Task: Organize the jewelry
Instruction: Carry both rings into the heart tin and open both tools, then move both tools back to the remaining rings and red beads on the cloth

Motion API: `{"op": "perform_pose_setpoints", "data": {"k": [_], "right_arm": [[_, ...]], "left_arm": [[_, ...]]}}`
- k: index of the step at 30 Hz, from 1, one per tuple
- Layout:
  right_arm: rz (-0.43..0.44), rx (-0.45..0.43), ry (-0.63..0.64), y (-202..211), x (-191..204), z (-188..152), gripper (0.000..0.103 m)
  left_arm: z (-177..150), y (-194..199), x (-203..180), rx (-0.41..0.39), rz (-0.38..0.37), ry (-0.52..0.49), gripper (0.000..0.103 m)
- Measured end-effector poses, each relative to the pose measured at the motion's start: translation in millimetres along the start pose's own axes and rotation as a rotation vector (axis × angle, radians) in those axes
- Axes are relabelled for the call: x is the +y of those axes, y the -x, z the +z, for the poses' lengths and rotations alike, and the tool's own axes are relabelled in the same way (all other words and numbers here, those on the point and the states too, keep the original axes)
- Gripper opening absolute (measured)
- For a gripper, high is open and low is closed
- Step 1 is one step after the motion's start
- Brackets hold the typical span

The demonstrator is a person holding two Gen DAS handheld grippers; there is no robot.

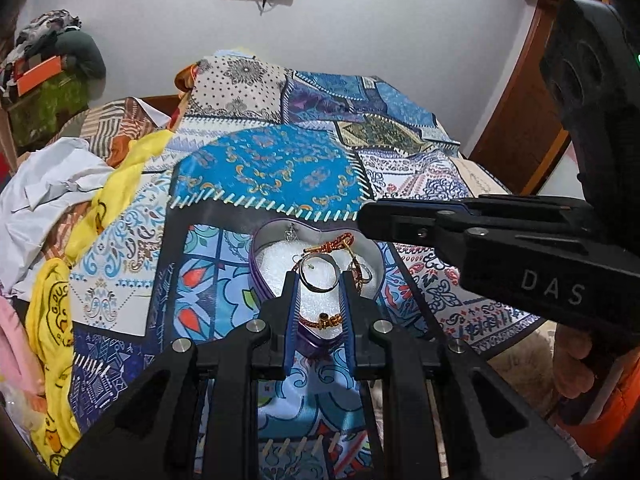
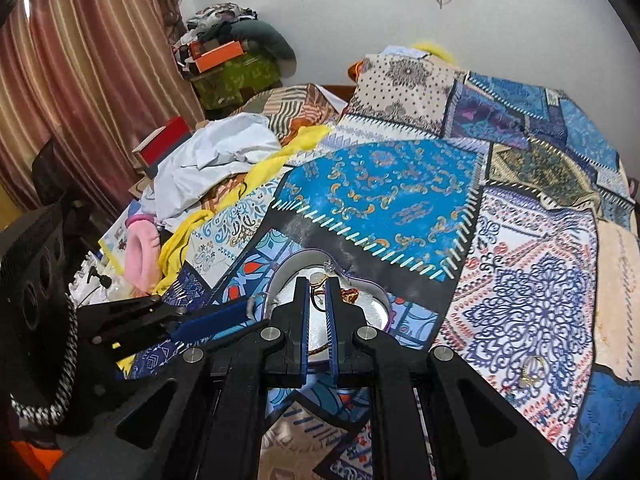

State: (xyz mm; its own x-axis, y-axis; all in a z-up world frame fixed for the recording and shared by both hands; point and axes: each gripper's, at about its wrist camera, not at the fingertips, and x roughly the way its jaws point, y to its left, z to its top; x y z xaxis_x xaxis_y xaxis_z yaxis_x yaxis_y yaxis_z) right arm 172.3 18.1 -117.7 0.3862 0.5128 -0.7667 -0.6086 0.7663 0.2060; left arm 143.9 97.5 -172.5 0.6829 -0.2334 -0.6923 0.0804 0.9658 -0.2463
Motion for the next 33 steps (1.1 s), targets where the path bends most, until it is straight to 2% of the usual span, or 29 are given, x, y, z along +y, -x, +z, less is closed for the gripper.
{"op": "perform_pose_setpoints", "data": {"k": [17, 19, 22, 24, 30, 33], "right_arm": [[0.013, 0.068, 0.003, -20.4, 2.5, -1.6, 0.007], [0.015, 0.075, 0.004, -19.4, 3.3, -1.2, 0.011], [0.000, 0.063, 0.013, -13.5, 6.2, -1.7, 0.023], [-0.011, 0.046, 0.019, -6.4, 8.2, -2.0, 0.026], [-0.033, 0.004, 0.025, 14.5, 8.8, -1.4, 0.026], [-0.053, -0.021, 0.026, 26.8, 7.0, -1.7, 0.026]], "left_arm": [[-1.3, -6.7, 5.7, 0.033, 0.006, 0.002, 0.018], [-1.3, -3.4, 6.4, 0.030, 0.012, 0.006, 0.018], [-0.8, 3.4, 6.7, 0.022, 0.024, 0.011, 0.019], [-0.5, 9.1, 6.8, 0.013, 0.033, 0.013, 0.019], [4.3, 28.7, 2.7, -0.022, 0.064, 0.009, 0.019], [7.2, 38.2, -1.6, -0.042, 0.075, 0.004, 0.023]]}}
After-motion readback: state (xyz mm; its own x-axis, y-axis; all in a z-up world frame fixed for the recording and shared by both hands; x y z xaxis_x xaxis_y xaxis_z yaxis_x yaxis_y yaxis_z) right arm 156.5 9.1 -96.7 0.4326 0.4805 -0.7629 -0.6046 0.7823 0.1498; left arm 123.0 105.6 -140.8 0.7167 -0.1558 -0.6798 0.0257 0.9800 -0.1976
